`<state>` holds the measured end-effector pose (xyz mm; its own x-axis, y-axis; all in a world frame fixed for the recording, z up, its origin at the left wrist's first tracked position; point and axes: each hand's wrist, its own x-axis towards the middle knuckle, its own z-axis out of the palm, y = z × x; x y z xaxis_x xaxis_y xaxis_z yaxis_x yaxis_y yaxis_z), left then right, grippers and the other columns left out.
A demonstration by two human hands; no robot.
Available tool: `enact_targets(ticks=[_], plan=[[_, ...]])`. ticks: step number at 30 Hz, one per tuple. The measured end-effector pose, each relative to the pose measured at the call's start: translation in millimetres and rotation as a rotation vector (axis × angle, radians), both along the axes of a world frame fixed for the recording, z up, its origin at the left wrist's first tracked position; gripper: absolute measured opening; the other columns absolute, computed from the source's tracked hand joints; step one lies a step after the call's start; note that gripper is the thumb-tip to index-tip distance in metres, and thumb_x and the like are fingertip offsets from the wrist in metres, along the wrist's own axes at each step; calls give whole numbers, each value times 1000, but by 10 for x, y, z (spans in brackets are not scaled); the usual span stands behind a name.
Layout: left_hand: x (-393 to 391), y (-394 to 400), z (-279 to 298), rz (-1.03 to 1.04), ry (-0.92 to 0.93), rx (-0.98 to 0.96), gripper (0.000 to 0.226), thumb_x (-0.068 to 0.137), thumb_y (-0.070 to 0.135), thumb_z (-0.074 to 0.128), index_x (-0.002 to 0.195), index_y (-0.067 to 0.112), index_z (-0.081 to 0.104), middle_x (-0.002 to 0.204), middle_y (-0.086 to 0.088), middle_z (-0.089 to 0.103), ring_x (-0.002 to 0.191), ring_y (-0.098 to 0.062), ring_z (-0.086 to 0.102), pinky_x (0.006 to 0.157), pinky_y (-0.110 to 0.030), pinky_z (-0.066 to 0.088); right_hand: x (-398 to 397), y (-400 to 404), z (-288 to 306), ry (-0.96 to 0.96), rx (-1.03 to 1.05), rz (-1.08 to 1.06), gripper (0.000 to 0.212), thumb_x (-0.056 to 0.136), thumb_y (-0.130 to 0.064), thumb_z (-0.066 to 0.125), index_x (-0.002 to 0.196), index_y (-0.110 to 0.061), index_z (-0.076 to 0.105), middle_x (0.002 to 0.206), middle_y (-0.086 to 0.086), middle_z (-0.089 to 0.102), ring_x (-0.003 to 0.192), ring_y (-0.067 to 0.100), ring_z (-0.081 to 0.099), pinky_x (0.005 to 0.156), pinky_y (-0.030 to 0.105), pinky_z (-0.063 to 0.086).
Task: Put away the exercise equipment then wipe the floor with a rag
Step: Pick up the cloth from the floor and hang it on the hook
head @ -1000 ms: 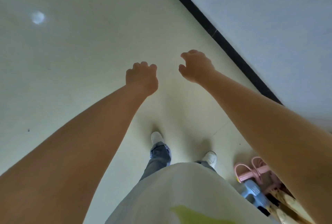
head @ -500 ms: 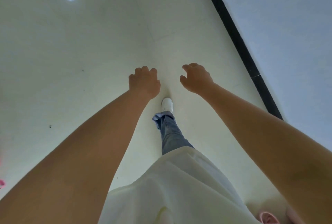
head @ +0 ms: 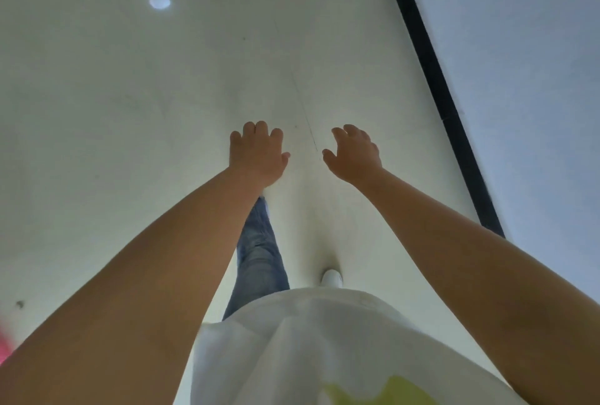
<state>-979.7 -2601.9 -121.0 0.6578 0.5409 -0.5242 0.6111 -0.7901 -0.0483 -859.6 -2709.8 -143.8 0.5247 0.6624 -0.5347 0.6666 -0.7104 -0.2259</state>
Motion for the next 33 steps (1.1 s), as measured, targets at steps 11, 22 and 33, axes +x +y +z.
enact_targets(ticks=[11, 22, 33], plan=[[1254, 2625, -159, -110, 61, -82, 49, 99, 41, 34, 135, 9, 39, 139, -16, 40, 129, -32, 37, 102, -41, 34, 1096, 2447, -50, 50, -35, -179, 53, 95, -35, 43, 142, -11, 34, 148, 10, 34, 137, 28, 31, 108, 42, 32], [3078, 4910, -217, -142, 65, -81, 45, 98, 37, 36, 133, 9, 41, 137, -15, 42, 128, -30, 37, 100, -40, 36, 2932, 4527, -201, 107, -82, -283, 51, 96, -34, 42, 141, -11, 35, 145, 10, 38, 136, 28, 31, 106, 39, 33], [4599, 7486, -188, -179, 83, -94, 41, 99, 30, 35, 132, 7, 42, 136, -15, 42, 126, -30, 39, 100, -38, 37, 4468, 7333, -82, 77, -43, -235, 46, 96, -32, 42, 137, -9, 41, 141, 11, 41, 134, 28, 33, 105, 39, 34]])
